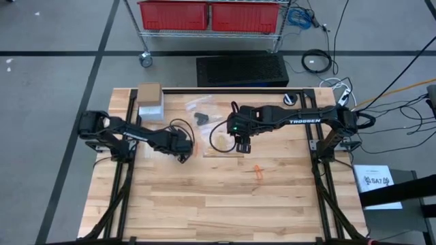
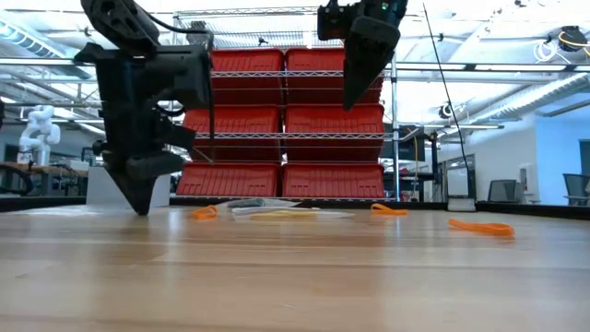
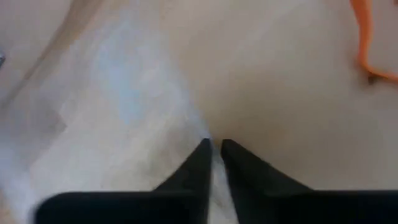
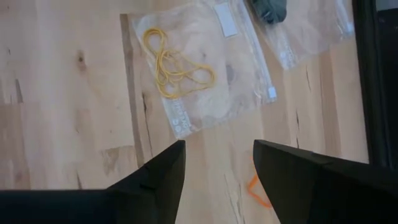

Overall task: Sort rubber bands
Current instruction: Open the bottom left transparent zip bag

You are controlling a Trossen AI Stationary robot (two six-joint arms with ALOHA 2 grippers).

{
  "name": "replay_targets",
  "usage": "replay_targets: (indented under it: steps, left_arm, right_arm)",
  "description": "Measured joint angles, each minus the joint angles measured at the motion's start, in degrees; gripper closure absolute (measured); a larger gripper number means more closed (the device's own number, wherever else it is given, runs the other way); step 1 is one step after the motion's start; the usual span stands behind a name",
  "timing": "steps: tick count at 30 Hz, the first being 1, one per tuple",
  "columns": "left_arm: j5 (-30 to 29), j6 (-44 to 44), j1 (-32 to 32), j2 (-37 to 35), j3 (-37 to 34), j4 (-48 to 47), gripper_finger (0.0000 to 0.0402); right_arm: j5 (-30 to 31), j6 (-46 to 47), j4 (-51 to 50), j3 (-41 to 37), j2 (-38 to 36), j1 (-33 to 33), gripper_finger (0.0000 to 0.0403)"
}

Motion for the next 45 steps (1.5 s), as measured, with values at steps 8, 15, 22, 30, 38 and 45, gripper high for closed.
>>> replay_targets:
  steps: [8,15,22,30,38,45]
  left_arm:
    - [0.3,4.4,-4.7,-5.0,1.4,-2.2,0.0398]
    - [-2.5,9.9,-7.1,-10.9,4.9,-1.4,0.0399]
    - [-6.4,11.6,-8.8,-17.5,6.0,-3.8,0.0400]
    - [0.2,13.1,-9.6,-14.0,3.7,-4.0,0.0349]
    - [-1.1,14.8,-9.9,-3.2,3.7,-4.1,0.0271]
    - [-4.3,16.4,-10.0,3.8,4.1,-4.3,0.0268]
  right_arm:
    - [0.1,-0.9,0.8,0.0,0.0,-0.1,0.0220]
    - [0.1,-0.1,0.8,0.0,-1.5,0.3,0.0220]
    - [-0.1,3.8,7.5,-4.9,-6.8,3.2,0.0220]
    - [0.1,6.7,30.9,-20.3,-9.6,7.0,0.0220]
    - [0.2,6.5,42.3,-25.3,-9.7,7.9,0.0220]
    - [0.3,6.1,42.9,-25.3,-9.6,7.9,0.0220]
